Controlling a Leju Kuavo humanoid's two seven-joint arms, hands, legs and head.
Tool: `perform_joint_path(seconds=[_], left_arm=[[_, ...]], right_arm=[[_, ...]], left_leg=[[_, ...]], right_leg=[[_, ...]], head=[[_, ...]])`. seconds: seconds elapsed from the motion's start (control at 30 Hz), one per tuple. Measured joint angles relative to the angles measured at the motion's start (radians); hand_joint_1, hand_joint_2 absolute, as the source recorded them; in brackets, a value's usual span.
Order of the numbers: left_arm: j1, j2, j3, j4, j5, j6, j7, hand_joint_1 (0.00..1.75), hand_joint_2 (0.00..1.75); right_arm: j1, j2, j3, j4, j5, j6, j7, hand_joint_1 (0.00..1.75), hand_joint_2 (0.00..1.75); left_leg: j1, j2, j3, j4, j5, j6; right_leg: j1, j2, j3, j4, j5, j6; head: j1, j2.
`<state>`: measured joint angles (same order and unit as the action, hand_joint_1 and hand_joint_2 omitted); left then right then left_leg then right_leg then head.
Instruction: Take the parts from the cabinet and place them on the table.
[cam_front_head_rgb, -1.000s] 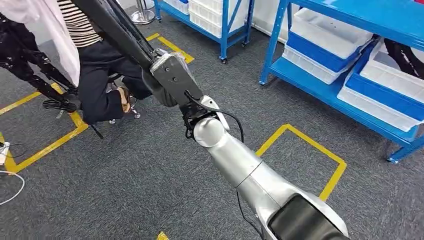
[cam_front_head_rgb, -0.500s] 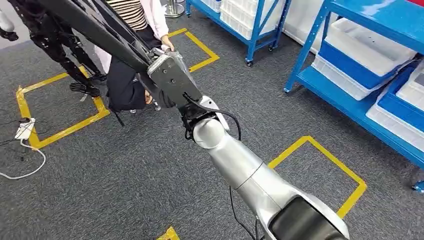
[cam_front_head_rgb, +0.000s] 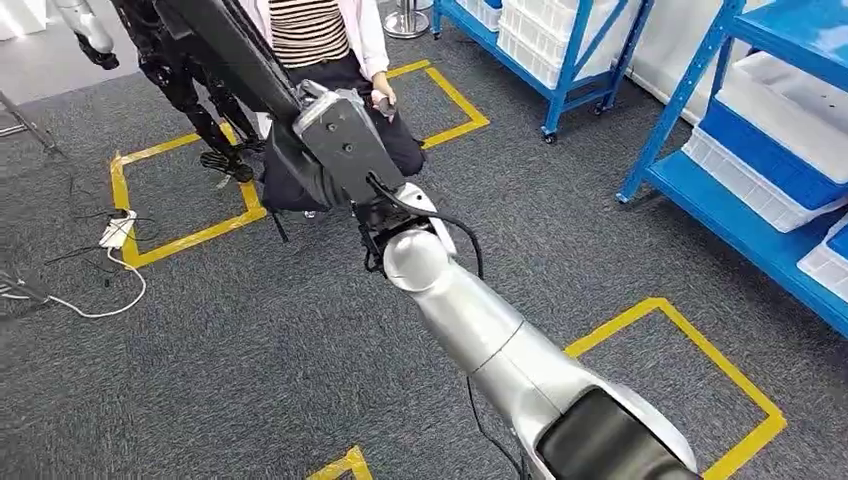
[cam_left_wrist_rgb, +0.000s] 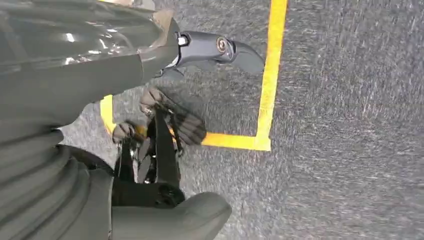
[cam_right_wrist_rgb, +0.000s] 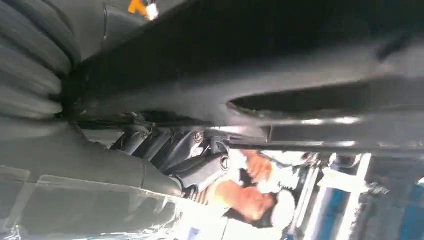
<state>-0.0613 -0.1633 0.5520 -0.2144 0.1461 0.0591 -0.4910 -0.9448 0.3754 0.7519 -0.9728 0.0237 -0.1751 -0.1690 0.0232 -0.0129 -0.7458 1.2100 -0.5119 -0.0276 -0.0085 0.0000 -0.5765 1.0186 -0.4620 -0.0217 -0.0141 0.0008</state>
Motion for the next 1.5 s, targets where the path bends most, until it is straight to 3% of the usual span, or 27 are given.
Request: perform_joint_path(seconds=[0.07, 0.1, 0.17, 0.23, 0.37, 0.4, 0.47, 0.57, 0.6, 0.67, 0.7, 0.73, 0.87, 0.9, 0.93, 0.97, 1.03, 1.07, 1.1, 1.17, 1.2, 1.23, 1.27, 1.37, 1.4, 1.47, 1.5], left_arm=[[0.000, 0.000, 0.000, 0.000, 0.000, -0.012, 0.000, 0.00, 1.75], [0.001, 0.000, 0.000, 0.000, 0.000, -0.016, 0.000, 0.00, 1.75], [0.001, 0.001, 0.000, 0.000, 0.000, -0.017, 0.000, 0.00, 1.75], [-0.005, 0.000, 0.000, 0.000, -0.001, -0.022, 0.001, 0.00, 1.75], [-0.006, -0.002, 0.000, 0.000, -0.014, -0.028, 0.005, 0.00, 1.75], [-0.005, -0.004, 0.000, 0.000, -0.018, -0.030, 0.006, 0.00, 1.75], [-0.009, -0.005, 0.000, 0.000, -0.019, -0.031, 0.009, 0.00, 1.75], [-0.010, -0.005, 0.000, 0.000, -0.020, -0.032, 0.012, 0.00, 1.75], [-0.008, -0.005, 0.000, 0.000, -0.023, -0.039, 0.009, 0.00, 1.75], [-0.008, -0.005, -0.001, 0.000, -0.034, -0.062, 0.002, 0.00, 1.75], [-0.009, -0.005, -0.002, 0.000, -0.040, -0.072, -0.001, 0.00, 1.75], [-0.010, -0.004, -0.005, 0.000, -0.046, -0.082, -0.002, 0.00, 1.75], [-0.001, -0.003, -0.018, 0.001, -0.080, -0.102, -0.004, 0.00, 1.75], [-0.001, -0.003, -0.023, 0.001, -0.089, -0.105, -0.004, 0.00, 1.75], [-0.002, -0.003, -0.030, 0.001, -0.098, -0.110, -0.003, 0.00, 1.75], [-0.005, -0.003, -0.034, 0.001, -0.107, -0.113, -0.003, 0.00, 1.75], [-0.011, -0.003, -0.049, 0.001, -0.127, -0.117, 0.006, 0.00, 1.75], [-0.011, -0.003, -0.056, 0.001, -0.133, -0.121, 0.011, 0.00, 1.75], [-0.012, -0.003, -0.061, 0.001, -0.141, -0.122, 0.016, 0.00, 1.75], [-0.014, -0.003, -0.074, 0.001, -0.153, -0.124, 0.021, 0.00, 1.75], [-0.018, -0.003, -0.079, 0.001, -0.162, -0.127, 0.024, 0.00, 1.75], [-0.024, -0.003, -0.084, 0.001, -0.168, -0.130, 0.028, 0.00, 1.75], [-0.032, -0.003, -0.090, 0.001, -0.173, -0.132, 0.034, 0.00, 1.75], [-0.042, -0.003, -0.105, 0.000, -0.192, -0.138, 0.040, 0.00, 1.75], [-0.044, -0.003, -0.108, 0.000, -0.200, -0.139, 0.045, 0.00, 1.75], [-0.049, -0.005, -0.119, 0.000, -0.210, -0.140, 0.051, 0.00, 1.75], [-0.057, -0.005, -0.124, 0.000, -0.214, -0.140, 0.051, 0.00, 1.75]], right_arm=[[0.004, -0.003, 0.000, 0.000, 0.001, 0.000, 0.005, 1.75, 1.75], [0.005, -0.003, 0.000, 0.000, 0.002, 0.000, 0.009, 1.75, 1.75], [0.004, -0.002, -0.001, -0.005, 0.006, 0.000, 0.014, 1.75, 1.75], [0.003, -0.001, -0.007, -0.011, 0.018, 0.000, 0.018, 1.75, 1.75], [-0.001, 0.000, -0.044, -0.011, 0.066, 0.002, 0.029, 1.75, 1.75], [-0.003, 0.000, -0.060, -0.011, 0.075, 0.006, 0.031, 1.75, 1.75], [-0.011, -0.002, -0.084, -0.012, 0.083, 0.012, 0.031, 1.75, 1.75], [-0.007, -0.015, -0.106, -0.011, 0.090, 0.016, 0.034, 1.75, 1.75], [-0.006, -0.016, -0.109, -0.011, 0.101, 0.016, 0.034, 1.75, 1.75], [-0.007, -0.017, -0.126, -0.011, 0.136, 0.020, 0.027, 1.75, 1.75], [-0.007, -0.017, -0.140, -0.011, 0.153, 0.026, 0.023, 1.75, 1.75], [-0.008, -0.019, -0.164, -0.011, 0.175, 0.033, 0.021, 1.75, 1.75], [-0.006, -0.023, -0.238, -0.012, 0.223, 0.043, 0.012, 1.75, 1.75], [-0.006, -0.024, -0.251, -0.013, 0.232, 0.043, 0.012, 1.75, 1.75], [-0.006, -0.025, -0.269, -0.014, 0.243, 0.043, 0.012, 1.75, 1.75], [-0.005, -0.029, -0.283, -0.017, 0.253, 0.043, 0.012, 1.75, 1.75], [0.006, -0.043, -0.316, -0.024, 0.276, 0.042, 0.017, 1.75, 1.75], [0.013, -0.049, -0.329, -0.028, 0.283, 0.042, 0.021, 1.75, 1.75], [0.020, -0.055, -0.343, -0.032, 0.292, 0.042, 0.027, 1.75, 1.75], [0.026, -0.066, -0.364, -0.042, 0.304, 0.042, 0.033, 1.75, 1.75], [0.026, -0.071, -0.374, -0.050, 0.312, 0.042, 0.034, 1.75, 1.75], [0.026, -0.076, -0.382, -0.058, 0.317, 0.042, 0.034, 1.75, 1.75], [0.026, -0.085, -0.391, -0.066, 0.326, 0.042, 0.034, 1.75, 1.75], [0.049, -0.106, -0.409, -0.084, 0.355, 0.042, 0.033, 1.75, 1.75], [0.055, -0.111, -0.414, -0.093, 0.362, 0.042, 0.033, 1.75, 1.75], [0.062, -0.131, -0.428, -0.111, 0.371, 0.043, 0.033, 1.75, 1.75], [0.066, -0.147, -0.434, -0.118, 0.377, 0.042, 0.033, 1.75, 1.75]], left_leg=[[0.001, 0.007, -0.061, 0.125, -0.036, -0.007], [0.002, 0.009, -0.044, 0.096, -0.014, -0.007], [0.002, 0.026, 0.049, -0.065, 0.059, -0.005], [-0.010, 0.089, 0.118, -0.181, 0.078, 0.004], [-0.014, 0.042, 0.112, -0.189, 0.086, 0.031], [-0.005, 0.034, 0.119, -0.196, 0.092, 0.039], [-0.004, 0.016, 0.118, -0.197, 0.096, 0.050], [-0.004, -0.024, 0.116, -0.196, 0.097, 0.050], [-0.004, -0.037, 0.116, -0.196, 0.097, 0.050], [-0.003, -0.064, 0.117, -0.195, 0.098, 0.047], [-0.001, -0.074, 0.117, -0.194, 0.099, 0.044], [-0.007, -0.088, 0.110, -0.188, 0.098, 0.034], [0.008, -0.118, 0.099, -0.197, 0.109, 0.006], [0.011, -0.090, 0.094, -0.189, 0.101, 0.005], [0.002, -0.034, 0.082, -0.160, 0.080, 0.004], [0.002, -0.008, 0.054, -0.100, 0.044, 0.002], [0.004, 0.006, -0.023, 0.061, -0.025, -0.001], [0.004, 0.006, -0.045, 0.107, -0.035, -0.002], [0.004, 0.007, -0.044, 0.108, -0.024, 0.000], [0.003, 0.017, 0.028, -0.022, 0.045, 0.007], [0.000, 0.038, 0.077, -0.109, 0.080, 0.014], [-0.010, 0.092, 0.109, -0.172, 0.080, 0.023], [-0.020, 0.090, 0.111, -0.178, 0.082, 0.028], [-0.026, 0.053, 0.106, -0.181, 0.087, 0.040], [-0.021, 0.042, 0.118, -0.195, 0.095, 0.050], [-0.013, 0.026, 0.121, -0.207, 0.105, 0.065], [-0.013, 0.012, 0.120, -0.207, 0.107, 0.066]], right_leg=[[0.006, -0.034, -0.001, 0.000, -0.002, -0.003], [0.007, -0.045, -0.001, 0.000, -0.003, -0.003], [0.008, -0.066, 0.001, 0.001, -0.005, -0.003], [0.026, -0.079, -0.002, 0.004, -0.011, 0.005], [0.028, -0.117, 0.009, 0.001, -0.017, 0.018], [0.023, -0.090, -0.007, 0.019, -0.029, 0.025], [0.014, -0.023, -0.053, 0.133, -0.086, 0.018], [0.007, -0.005, -0.151, 0.329, -0.145, 0.023], [0.005, -0.004, -0.147, 0.310, -0.128, 0.031], [-0.004, 0.005, -0.079, 0.163, -0.062, 0.051], [-0.010, 0.022, -0.043, 0.088, -0.033, 0.058], [-0.018, 0.070, -0.018, 0.017, -0.017, 0.062], [-0.006, 0.037, -0.012, 0.016, -0.005, 0.038], [-0.016, 0.027, -0.010, 0.009, 0.001, 0.028], [-0.013, 0.020, -0.009, 0.008, 0.002, 0.025], [-0.009, 0.009, -0.009, 0.008, 0.001, 0.017], [0.000, -0.016, -0.010, 0.009, -0.001, 0.013], [0.003, -0.027, -0.010, 0.009, -0.002, 0.012], [0.006, -0.039, -0.010, 0.009, -0.003, 0.012], [0.009, -0.058, -0.009, 0.009, -0.004, 0.011], [0.010, -0.065, -0.008, 0.009, -0.004, 0.010], [0.012, -0.072, -0.008, 0.009, -0.005, 0.011], [0.025, -0.082, -0.013, 0.011, -0.007, 0.014], [0.020, -0.111, -0.005, 0.004, -0.007, 0.022], [0.030, -0.117, -0.004, 0.005, -0.013, 0.028], [0.015, -0.037, -0.039, 0.081, -0.053, 0.029], [0.010, -0.017, -0.077, 0.161, -0.084, 0.026]], head=[[0.000, 0.000], [0.000, 0.000], [0.000, 0.000], [-0.003, 0.000], [0.005, 0.000], [0.006, 0.000], [0.009, 0.000], [0.011, 0.000], [0.011, 0.000], [0.011, 0.000], [0.011, 0.000], [0.012, 0.000], [0.009, 0.000], [0.008, 0.000], [0.002, 0.000], [-0.002, 0.000], [-0.001, 0.000], [-0.002, 0.000], [-0.001, 0.000], [-0.001, 0.000], [-0.002, 0.000], [-0.002, 0.000], [0.000, 0.000], [0.000, 0.000], [0.000, 0.000], [-0.001, 0.000], [0.005, 0.000]])
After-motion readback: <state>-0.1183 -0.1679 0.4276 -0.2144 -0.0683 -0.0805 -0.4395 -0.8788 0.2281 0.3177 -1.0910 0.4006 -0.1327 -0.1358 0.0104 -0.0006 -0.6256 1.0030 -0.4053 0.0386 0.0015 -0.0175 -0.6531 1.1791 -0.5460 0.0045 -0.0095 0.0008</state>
